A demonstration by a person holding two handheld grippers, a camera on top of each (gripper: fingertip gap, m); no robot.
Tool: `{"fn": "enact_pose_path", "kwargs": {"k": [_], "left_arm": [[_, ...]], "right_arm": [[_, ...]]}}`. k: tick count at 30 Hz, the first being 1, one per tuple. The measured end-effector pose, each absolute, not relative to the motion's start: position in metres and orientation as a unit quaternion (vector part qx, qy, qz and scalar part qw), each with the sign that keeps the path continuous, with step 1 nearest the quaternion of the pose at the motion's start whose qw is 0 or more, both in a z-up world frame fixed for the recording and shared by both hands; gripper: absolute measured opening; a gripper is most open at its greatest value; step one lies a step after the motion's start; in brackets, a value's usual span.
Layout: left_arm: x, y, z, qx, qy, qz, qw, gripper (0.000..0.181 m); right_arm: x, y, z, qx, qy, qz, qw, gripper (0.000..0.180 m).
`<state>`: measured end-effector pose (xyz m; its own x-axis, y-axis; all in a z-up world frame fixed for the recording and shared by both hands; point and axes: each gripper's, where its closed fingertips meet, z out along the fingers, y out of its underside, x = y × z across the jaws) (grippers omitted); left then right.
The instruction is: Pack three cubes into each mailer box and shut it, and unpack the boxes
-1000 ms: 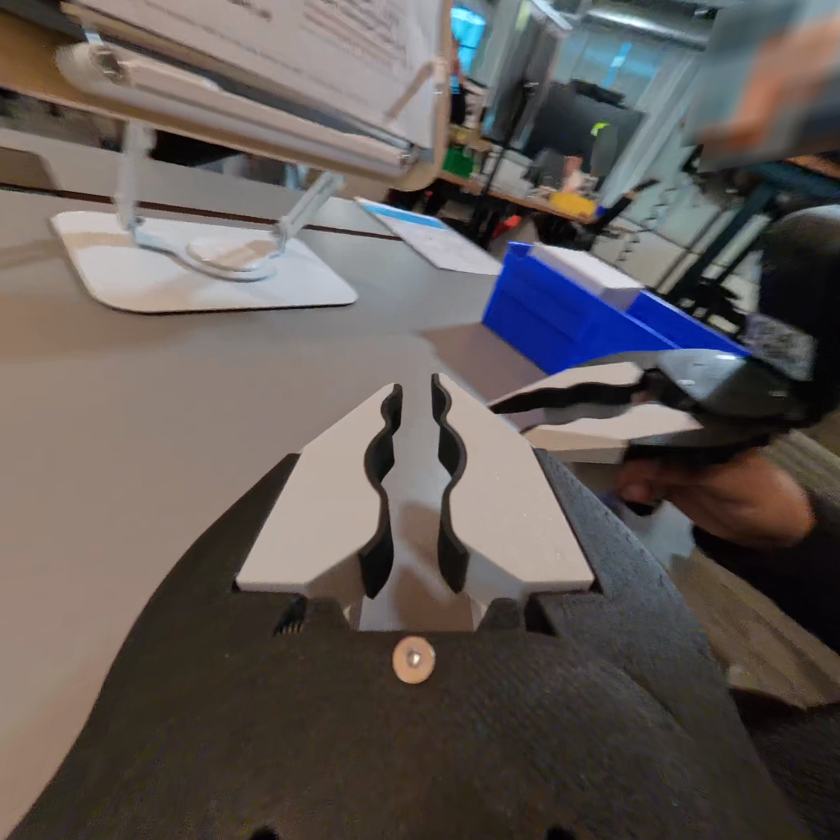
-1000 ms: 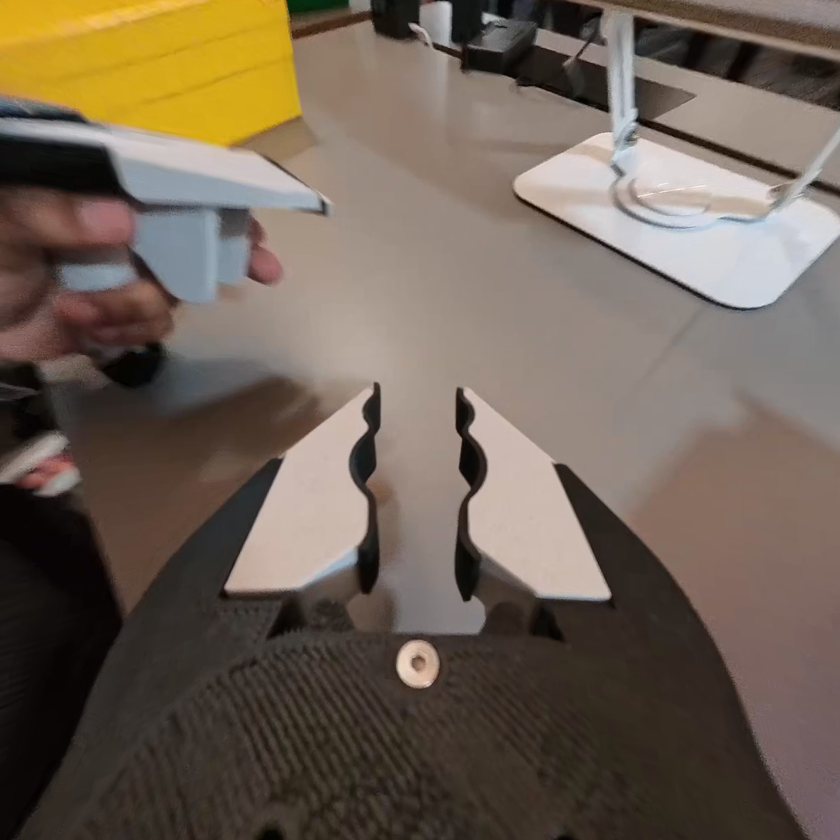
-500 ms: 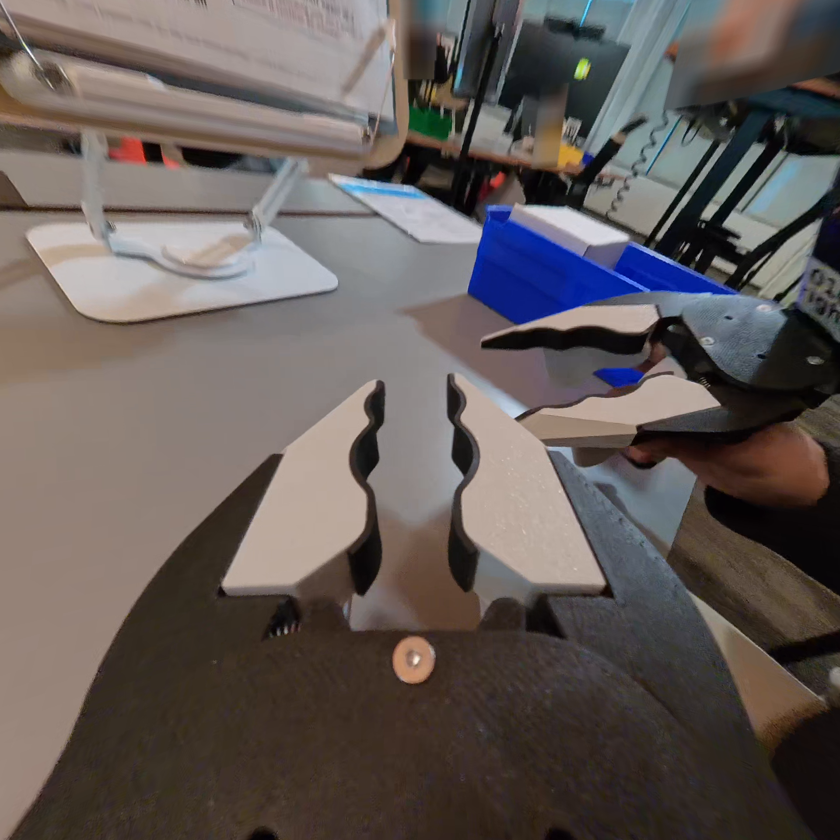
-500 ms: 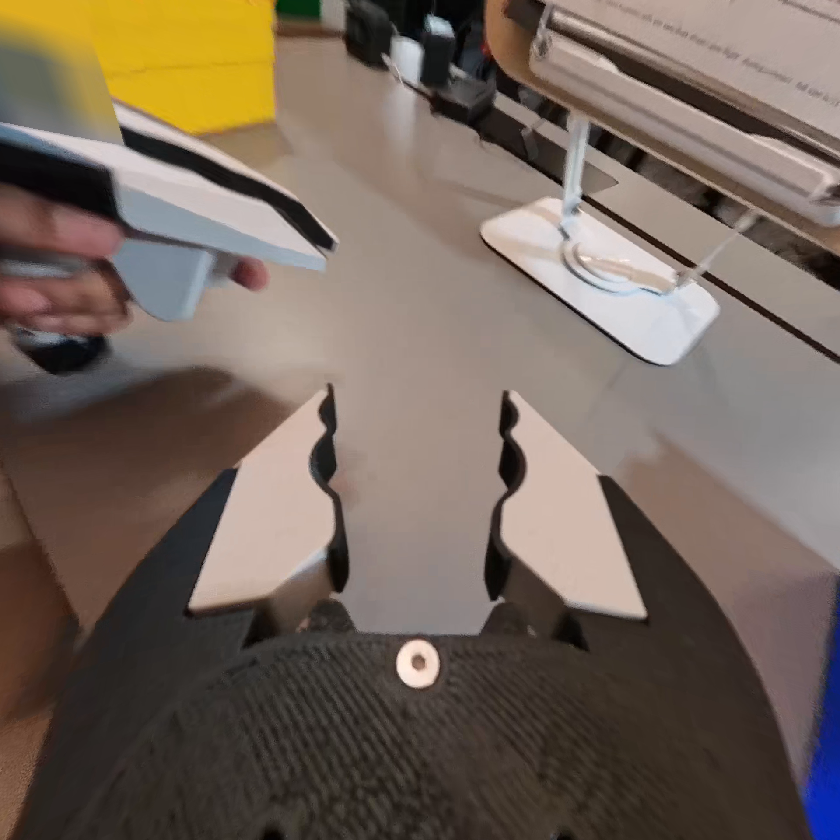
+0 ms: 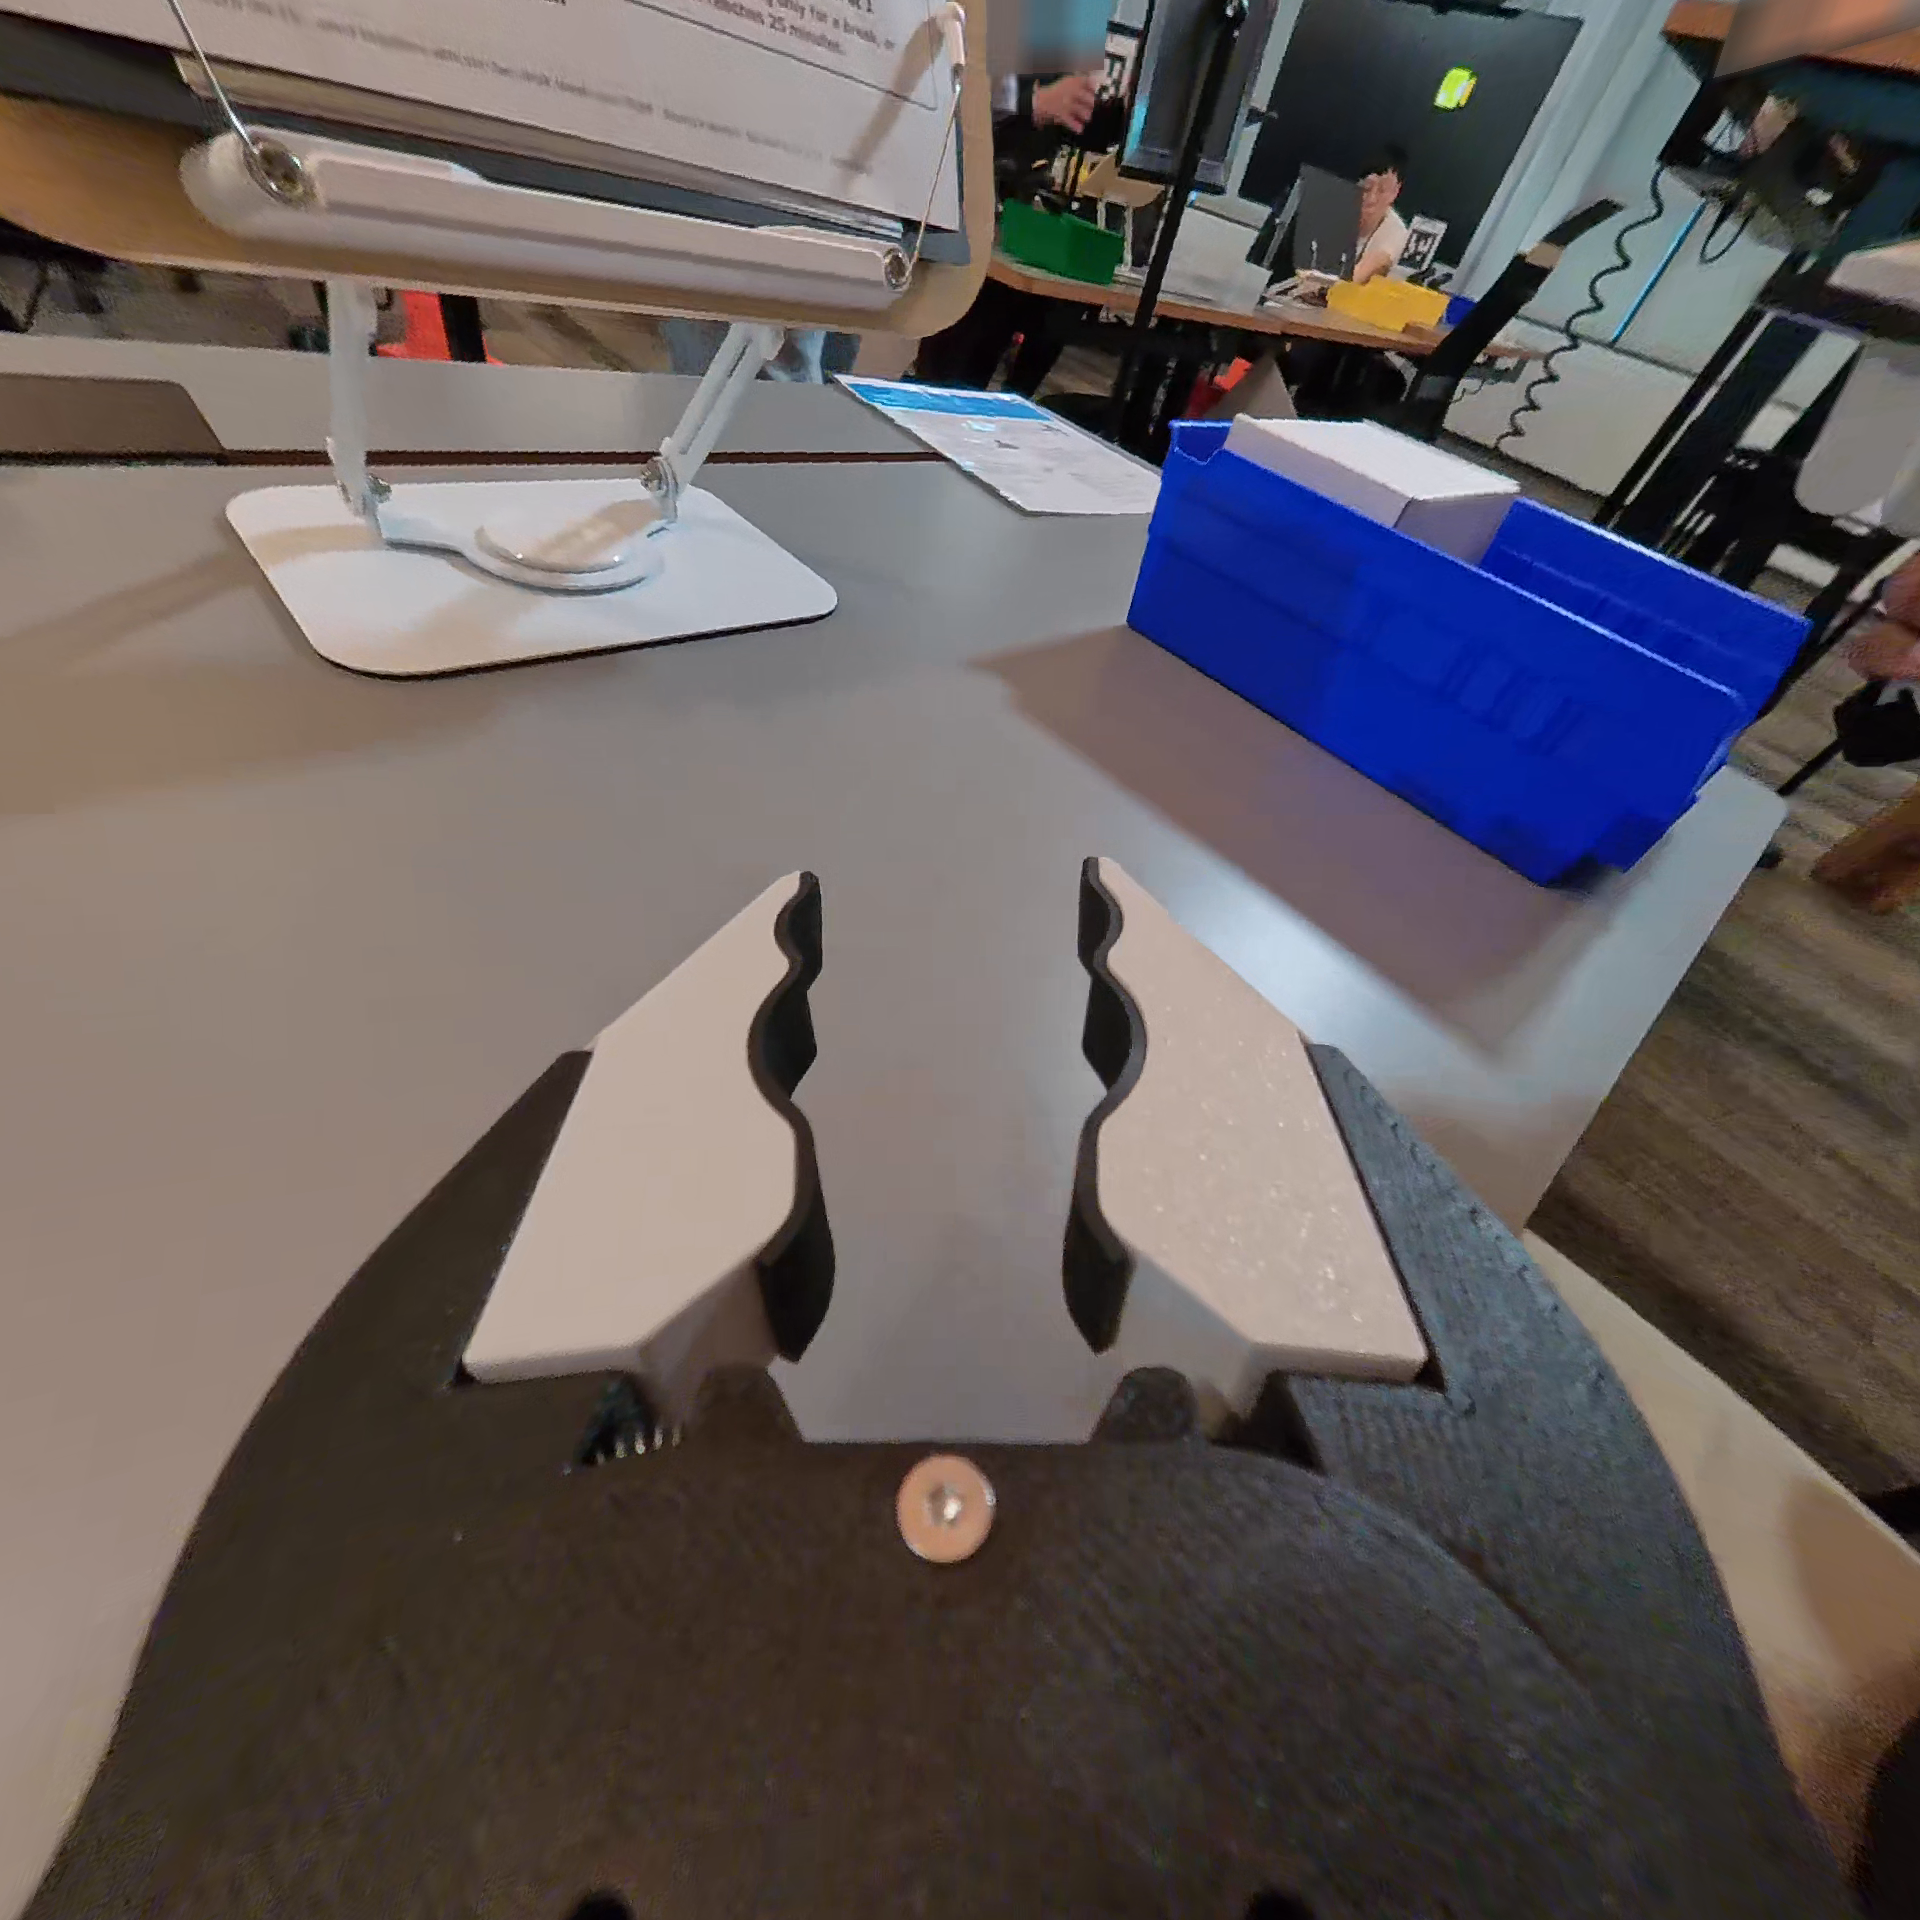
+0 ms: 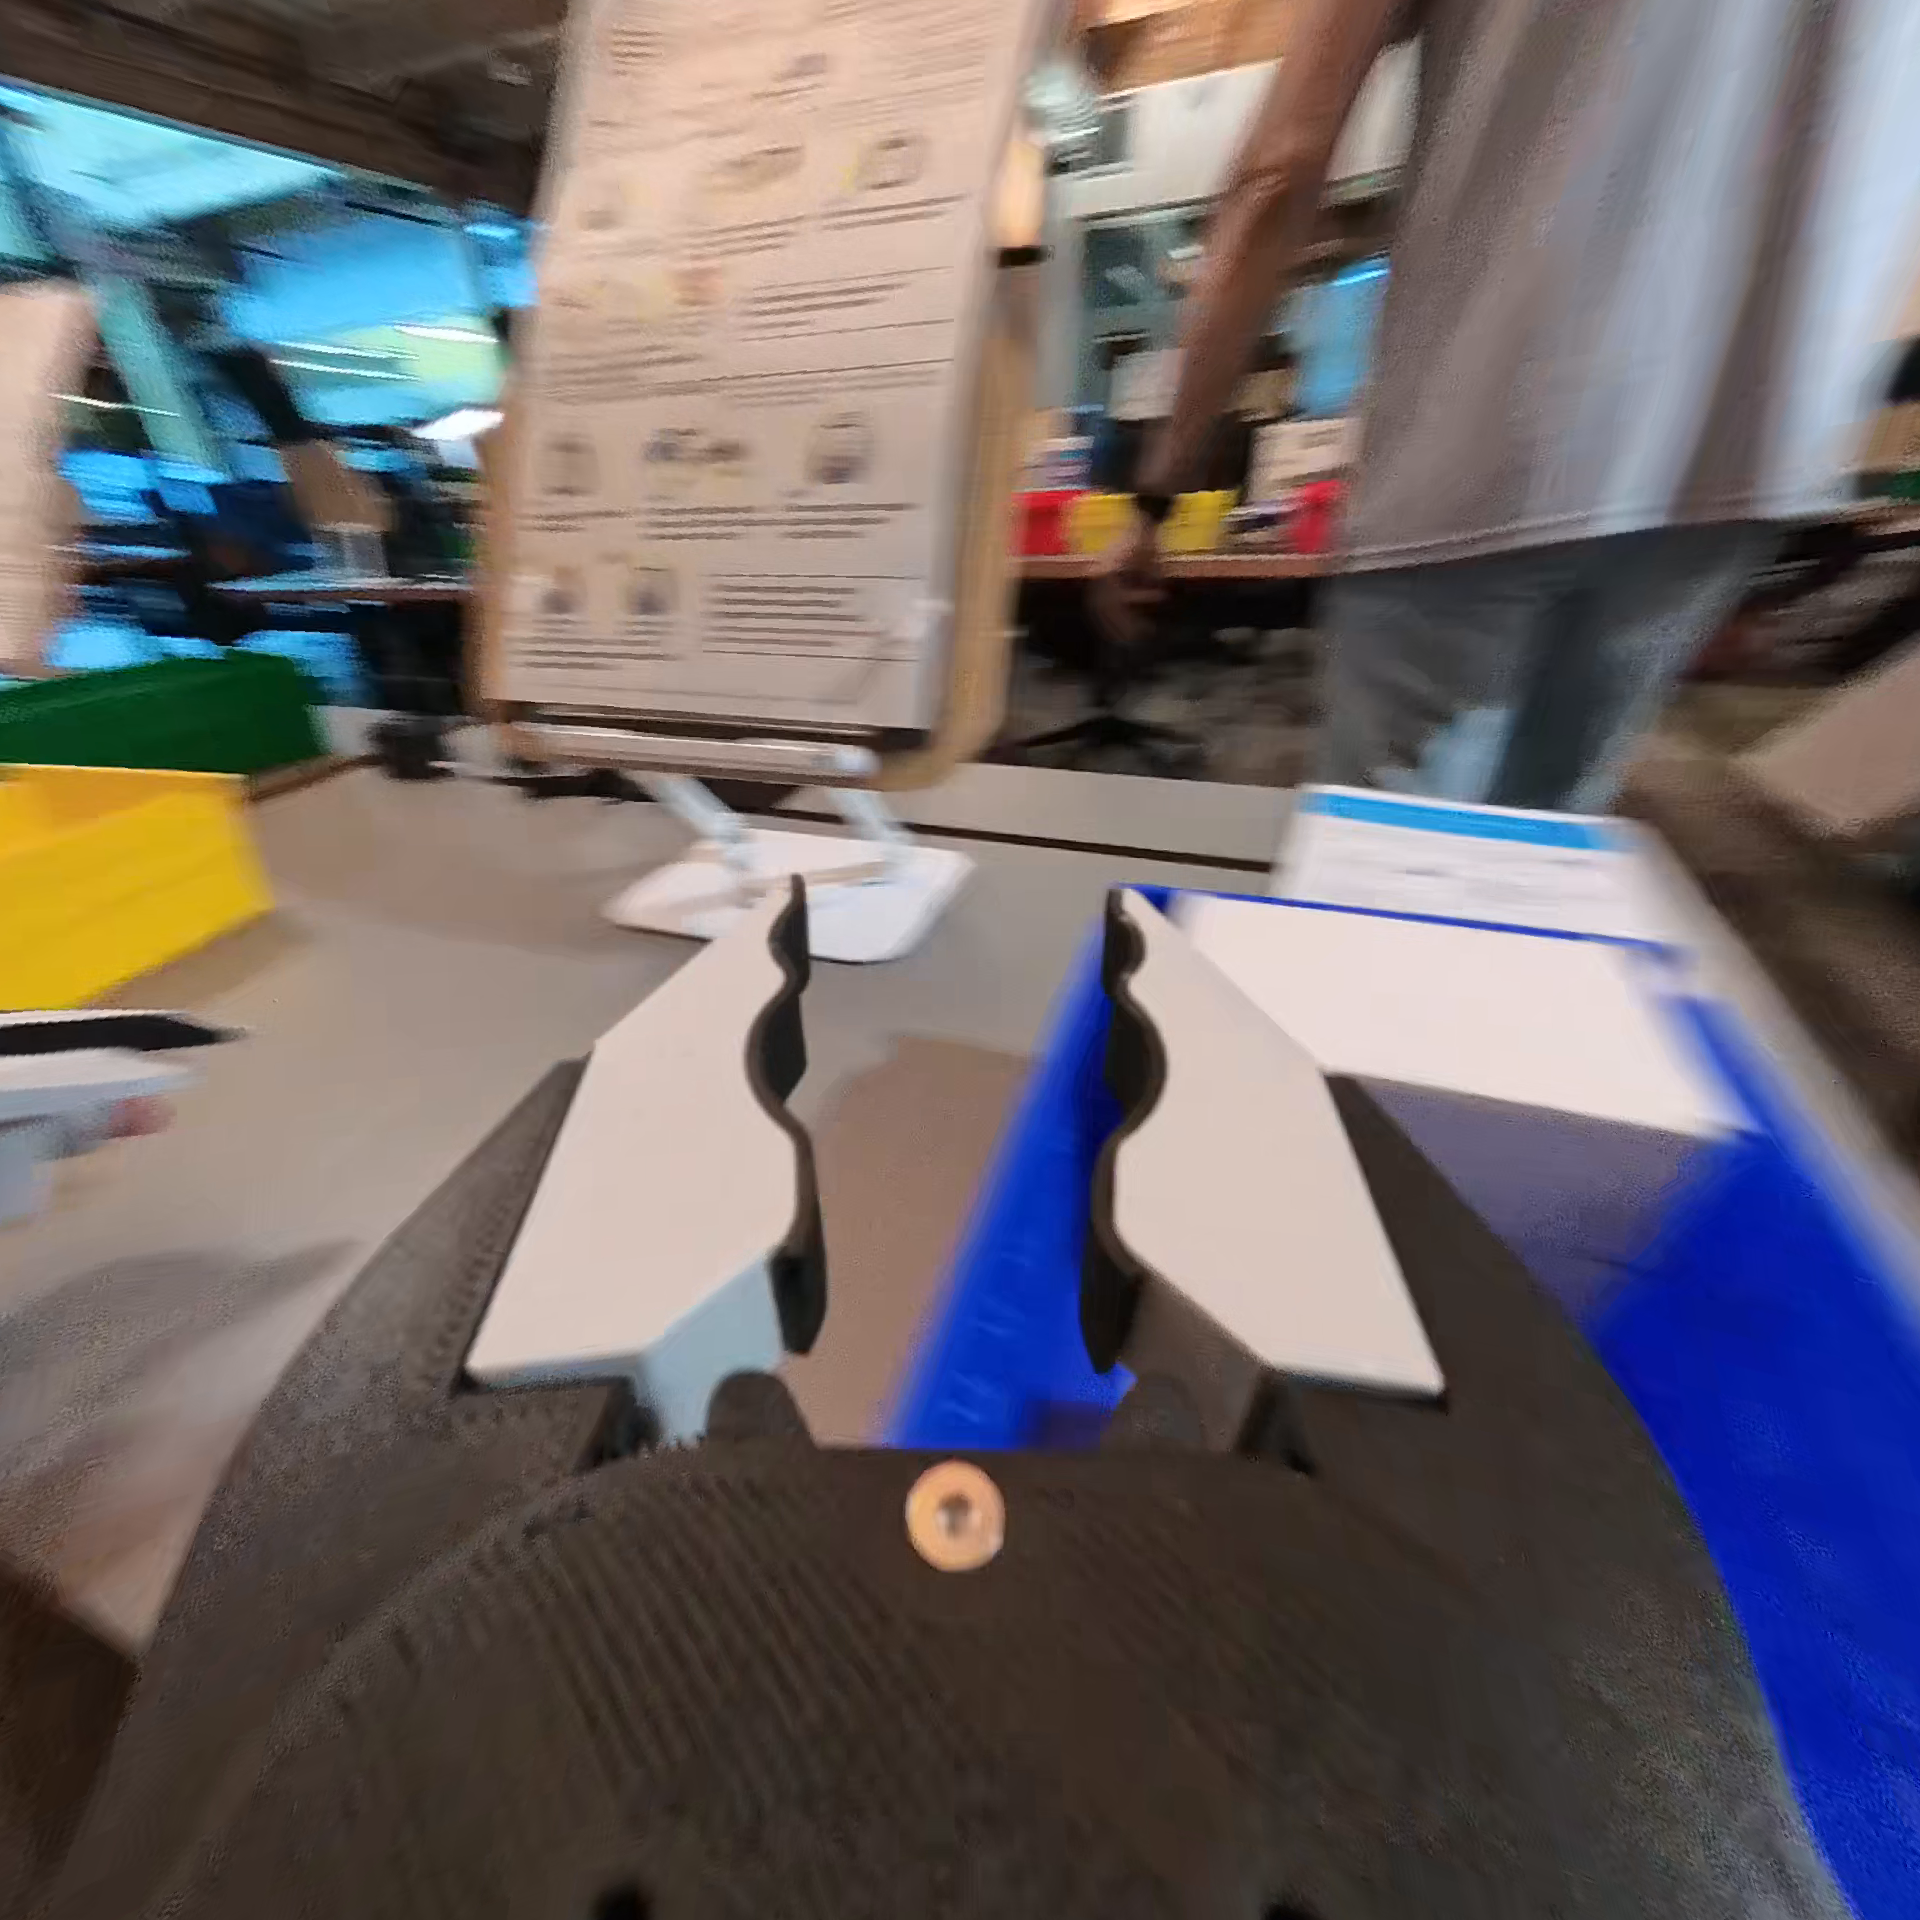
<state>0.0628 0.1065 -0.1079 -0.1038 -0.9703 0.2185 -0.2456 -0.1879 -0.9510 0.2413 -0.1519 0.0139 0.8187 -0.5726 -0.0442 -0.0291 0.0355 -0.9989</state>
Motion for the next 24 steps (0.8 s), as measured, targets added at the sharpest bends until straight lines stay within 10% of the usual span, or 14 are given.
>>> {"fn": "enact_pose_path", "kwargs": {"k": [7,24], "left_arm": [[0.064,0.092,-0.115,-0.566,0.557,-0.519,0.317,0.042],[0.066,0.073,-0.123,-0.546,0.586,-0.516,0.303,0.048]], "right_arm": [[0.319,-0.323,-0.022,-0.566,0.379,-0.356,0.640,0.063],[0.360,-0.313,-0.124,-0.681,0.451,-0.278,0.506,0.085]]}}
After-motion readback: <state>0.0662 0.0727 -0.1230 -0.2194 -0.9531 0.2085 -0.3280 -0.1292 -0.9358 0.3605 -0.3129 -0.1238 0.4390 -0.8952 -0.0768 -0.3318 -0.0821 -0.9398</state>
